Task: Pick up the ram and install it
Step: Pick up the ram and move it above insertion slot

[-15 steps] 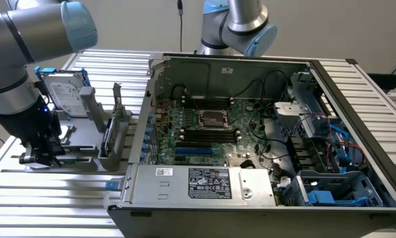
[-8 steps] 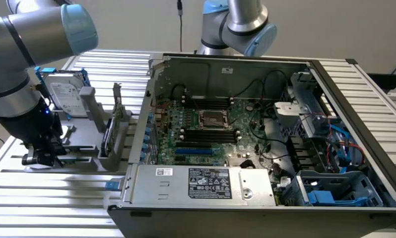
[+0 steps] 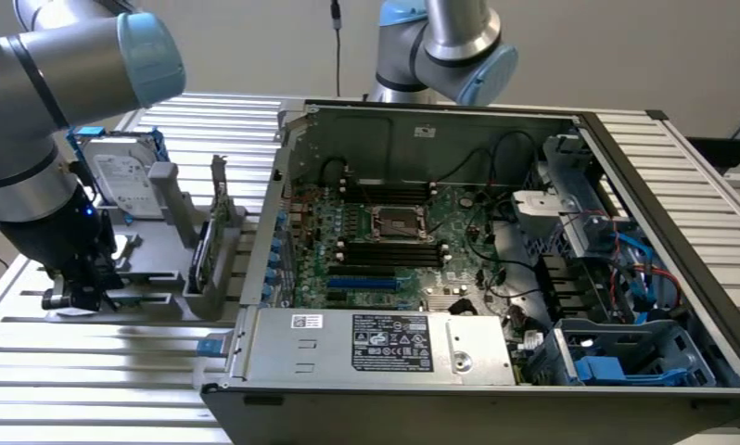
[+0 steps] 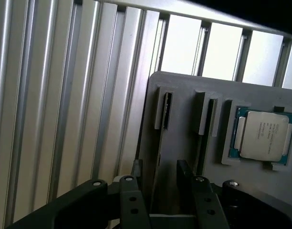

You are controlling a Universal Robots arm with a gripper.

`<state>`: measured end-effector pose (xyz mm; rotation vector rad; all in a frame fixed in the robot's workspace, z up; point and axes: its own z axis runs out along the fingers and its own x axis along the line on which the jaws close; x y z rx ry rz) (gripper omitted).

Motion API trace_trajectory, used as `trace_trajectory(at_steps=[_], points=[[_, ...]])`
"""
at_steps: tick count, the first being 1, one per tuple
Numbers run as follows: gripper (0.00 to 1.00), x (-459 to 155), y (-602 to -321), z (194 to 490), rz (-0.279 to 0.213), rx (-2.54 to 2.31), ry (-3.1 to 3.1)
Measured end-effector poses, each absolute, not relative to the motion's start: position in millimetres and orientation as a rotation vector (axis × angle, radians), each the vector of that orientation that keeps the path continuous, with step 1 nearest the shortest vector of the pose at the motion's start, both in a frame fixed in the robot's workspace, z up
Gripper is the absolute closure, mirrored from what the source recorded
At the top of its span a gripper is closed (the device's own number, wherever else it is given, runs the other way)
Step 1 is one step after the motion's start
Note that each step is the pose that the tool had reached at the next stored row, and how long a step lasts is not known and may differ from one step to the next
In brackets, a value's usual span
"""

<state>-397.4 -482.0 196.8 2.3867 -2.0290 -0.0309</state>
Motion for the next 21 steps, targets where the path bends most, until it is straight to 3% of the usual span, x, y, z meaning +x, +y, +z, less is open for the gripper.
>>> trace_trajectory(at_steps=[18, 20, 21], points=[[0.58, -394.0, -483.6, 196.4, -0.055, 2.391, -2.032], [0.60, -394.0, -483.7, 196.4, -0.057, 2.392, -2.033], [0.66, -393.9, -483.9, 196.3, -0.058, 2.392, -2.034]])
